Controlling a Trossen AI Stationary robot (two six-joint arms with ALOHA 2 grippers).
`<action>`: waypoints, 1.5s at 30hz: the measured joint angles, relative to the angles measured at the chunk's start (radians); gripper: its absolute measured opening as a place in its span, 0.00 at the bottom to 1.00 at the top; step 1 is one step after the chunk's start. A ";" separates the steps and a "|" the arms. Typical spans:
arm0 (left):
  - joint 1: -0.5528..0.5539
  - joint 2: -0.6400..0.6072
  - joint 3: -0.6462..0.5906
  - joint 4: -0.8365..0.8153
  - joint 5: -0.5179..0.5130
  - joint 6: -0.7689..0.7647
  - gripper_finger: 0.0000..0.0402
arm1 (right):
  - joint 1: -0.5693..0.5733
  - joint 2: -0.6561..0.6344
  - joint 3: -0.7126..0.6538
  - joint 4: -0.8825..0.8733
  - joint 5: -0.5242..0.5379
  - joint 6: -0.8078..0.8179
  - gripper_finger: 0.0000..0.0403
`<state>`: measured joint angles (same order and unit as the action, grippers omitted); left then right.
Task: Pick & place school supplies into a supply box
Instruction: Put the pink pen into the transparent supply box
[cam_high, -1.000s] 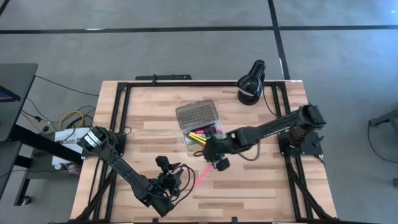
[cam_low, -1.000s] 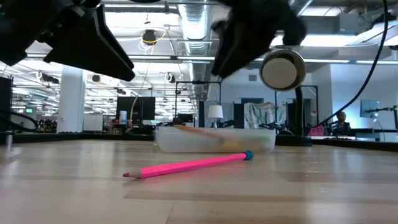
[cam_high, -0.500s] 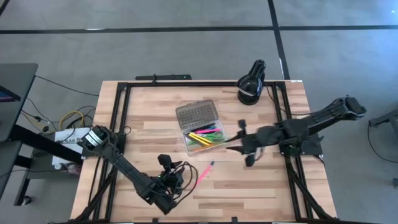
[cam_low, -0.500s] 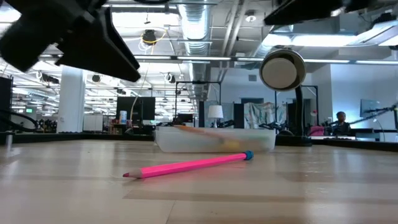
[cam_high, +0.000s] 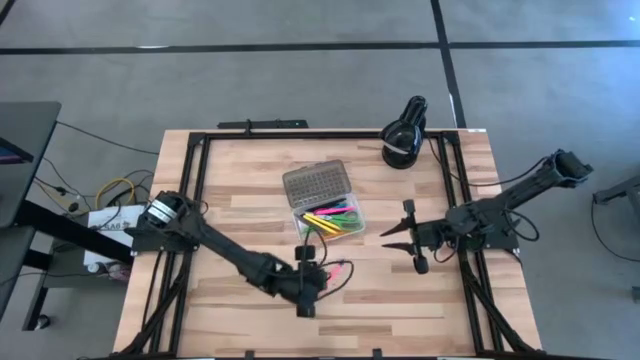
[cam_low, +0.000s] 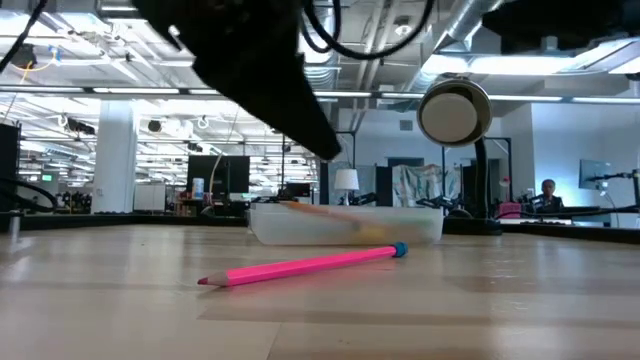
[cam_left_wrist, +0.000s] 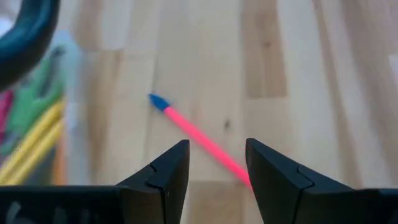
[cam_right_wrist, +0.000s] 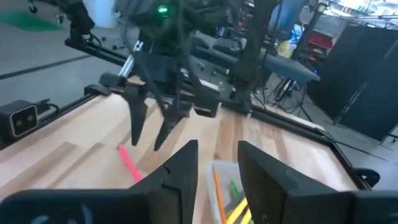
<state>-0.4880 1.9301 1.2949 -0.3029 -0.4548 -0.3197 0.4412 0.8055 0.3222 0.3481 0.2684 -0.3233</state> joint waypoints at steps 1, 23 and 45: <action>0.015 0.000 0.000 0.014 0.037 -0.001 0.38 | 0.008 0.000 -0.012 0.014 0.005 0.000 0.27; 0.130 0.138 0.005 0.131 0.232 -0.031 0.38 | 0.069 0.020 -0.123 0.185 0.052 -0.026 0.27; 0.129 0.155 0.013 -0.029 0.351 0.023 0.38 | 0.069 0.020 -0.123 0.184 0.051 -0.014 0.27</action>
<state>-0.3590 2.0850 1.3075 -0.3318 -0.1036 -0.2966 0.5106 0.8253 0.1989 0.5317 0.3195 -0.3375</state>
